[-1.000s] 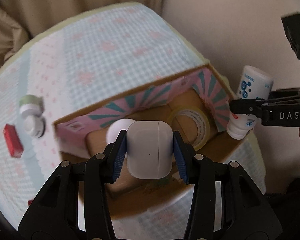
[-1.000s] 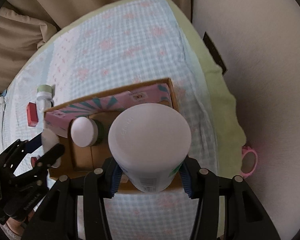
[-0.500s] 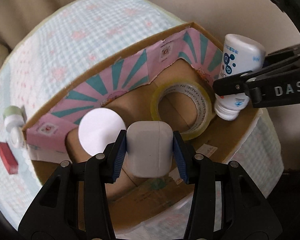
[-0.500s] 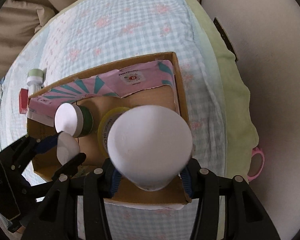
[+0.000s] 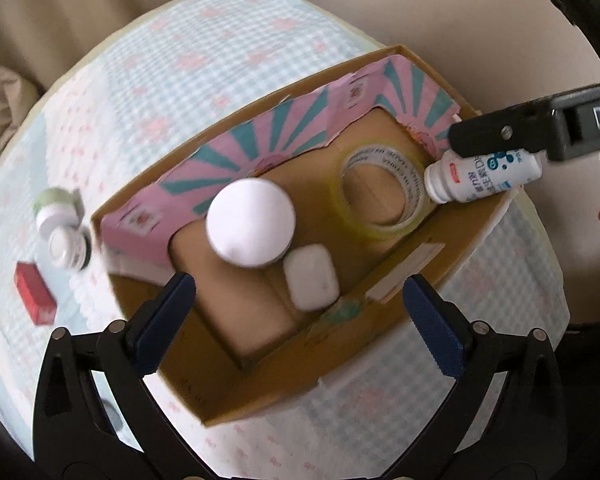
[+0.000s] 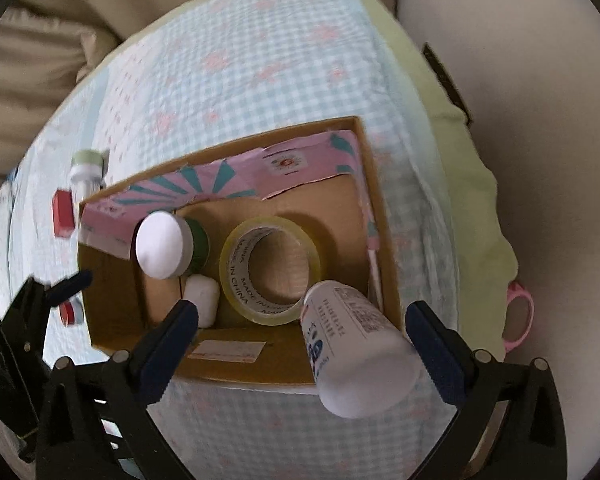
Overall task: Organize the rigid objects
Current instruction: 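Release the earbud case and pill bottle into the box, then pull both tools back from the box toward the bed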
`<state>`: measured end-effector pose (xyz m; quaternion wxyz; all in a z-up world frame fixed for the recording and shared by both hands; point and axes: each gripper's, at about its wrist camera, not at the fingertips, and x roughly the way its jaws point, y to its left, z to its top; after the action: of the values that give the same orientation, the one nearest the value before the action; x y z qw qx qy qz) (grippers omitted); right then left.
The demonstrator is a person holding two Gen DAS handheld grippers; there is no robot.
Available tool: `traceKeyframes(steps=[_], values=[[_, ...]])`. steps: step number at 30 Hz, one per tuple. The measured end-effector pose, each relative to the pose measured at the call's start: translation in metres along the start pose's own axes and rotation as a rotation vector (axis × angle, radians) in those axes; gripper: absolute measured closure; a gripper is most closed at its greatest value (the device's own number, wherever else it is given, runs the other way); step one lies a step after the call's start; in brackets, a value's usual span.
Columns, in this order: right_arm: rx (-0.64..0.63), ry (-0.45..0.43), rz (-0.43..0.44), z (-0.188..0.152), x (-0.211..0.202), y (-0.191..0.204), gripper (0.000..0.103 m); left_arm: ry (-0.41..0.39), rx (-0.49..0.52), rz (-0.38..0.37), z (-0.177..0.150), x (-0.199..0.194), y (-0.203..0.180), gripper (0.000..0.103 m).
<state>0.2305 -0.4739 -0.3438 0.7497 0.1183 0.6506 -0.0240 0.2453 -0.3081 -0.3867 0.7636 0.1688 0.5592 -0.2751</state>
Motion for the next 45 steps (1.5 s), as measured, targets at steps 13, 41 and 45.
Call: traceKeyframes(steps=[13, 41, 45], values=[[0.053, -0.056, 0.017, -0.012, -0.025, -0.002, 0.000, -0.038, -0.069, 0.023, -0.026, -0.035, 0.018, 0.000], [-0.045, -0.340, -0.039, -0.086, -0.164, 0.179, 0.000, -0.279, -0.259, 0.112, -0.131, -0.242, 0.163, 0.000], [-0.083, -0.371, -0.029, -0.088, -0.170, 0.226, 0.000, -0.294, -0.306, 0.139, -0.151, -0.257, 0.200, 0.000]])
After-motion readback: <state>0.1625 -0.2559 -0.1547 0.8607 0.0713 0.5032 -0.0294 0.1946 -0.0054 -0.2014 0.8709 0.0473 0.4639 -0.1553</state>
